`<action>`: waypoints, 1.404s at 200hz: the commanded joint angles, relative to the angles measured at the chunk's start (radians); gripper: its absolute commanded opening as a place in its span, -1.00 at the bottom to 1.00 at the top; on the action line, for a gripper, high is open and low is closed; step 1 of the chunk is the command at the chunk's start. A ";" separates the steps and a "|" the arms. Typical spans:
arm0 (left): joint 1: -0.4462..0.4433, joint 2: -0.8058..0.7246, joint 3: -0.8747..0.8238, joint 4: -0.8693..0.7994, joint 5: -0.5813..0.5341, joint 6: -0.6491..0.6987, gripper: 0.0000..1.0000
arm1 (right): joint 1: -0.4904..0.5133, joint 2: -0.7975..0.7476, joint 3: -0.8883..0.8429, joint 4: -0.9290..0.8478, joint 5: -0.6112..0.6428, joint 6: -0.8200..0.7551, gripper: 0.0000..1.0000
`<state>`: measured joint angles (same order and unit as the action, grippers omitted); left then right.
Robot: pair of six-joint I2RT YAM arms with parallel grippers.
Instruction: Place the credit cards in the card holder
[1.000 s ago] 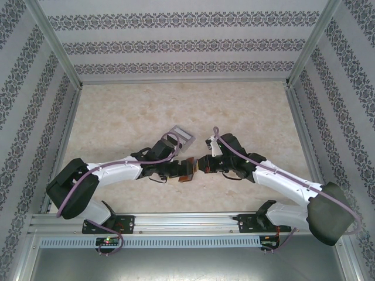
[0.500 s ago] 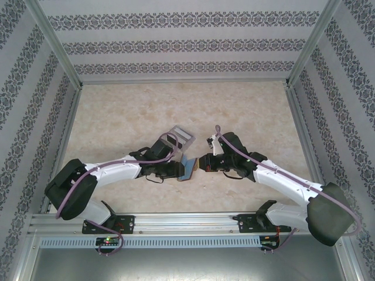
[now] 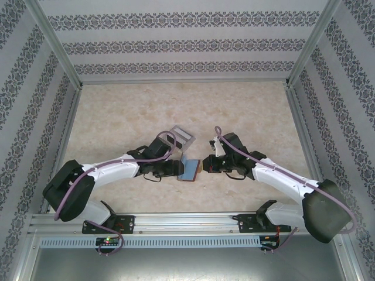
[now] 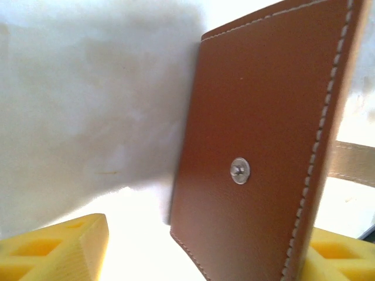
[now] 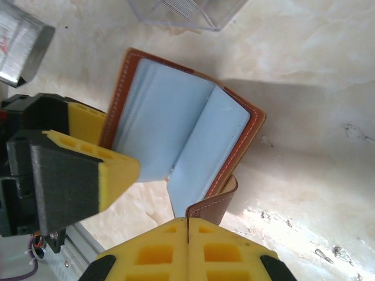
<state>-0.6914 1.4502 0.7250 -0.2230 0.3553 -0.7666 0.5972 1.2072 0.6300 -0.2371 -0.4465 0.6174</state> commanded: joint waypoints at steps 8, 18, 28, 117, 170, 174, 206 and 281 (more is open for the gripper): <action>0.010 -0.046 0.004 0.013 0.009 0.003 0.45 | -0.008 0.009 -0.015 -0.019 0.017 -0.039 -1.00; 0.010 -0.055 0.005 0.010 0.003 0.005 0.53 | -0.008 0.012 -0.016 -0.018 0.020 -0.042 -1.00; 0.012 -0.061 0.004 0.010 -0.001 0.008 0.55 | -0.008 0.017 -0.017 -0.019 0.023 -0.044 -1.00; 0.015 -0.010 0.008 0.004 0.007 0.026 -0.42 | -0.014 0.041 -0.010 -0.056 0.045 -0.066 -1.00; 0.015 -0.033 0.007 0.017 0.055 0.051 -0.87 | -0.034 0.019 0.013 -0.094 0.122 0.048 -0.14; 0.015 -0.032 0.003 0.023 0.057 0.047 -0.87 | -0.035 0.010 0.011 -0.082 0.121 0.068 -0.12; 0.015 -0.015 -0.025 0.108 0.104 0.023 -0.75 | -0.021 -0.045 0.020 -0.011 0.098 0.214 0.00; 0.015 0.015 -0.041 0.204 0.154 0.020 -0.66 | 0.053 0.104 0.108 0.126 0.090 0.419 0.25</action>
<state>-0.6849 1.4548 0.6968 -0.0872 0.4759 -0.7444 0.6285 1.2316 0.7082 -0.2016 -0.3325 0.9237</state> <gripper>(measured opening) 0.172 0.640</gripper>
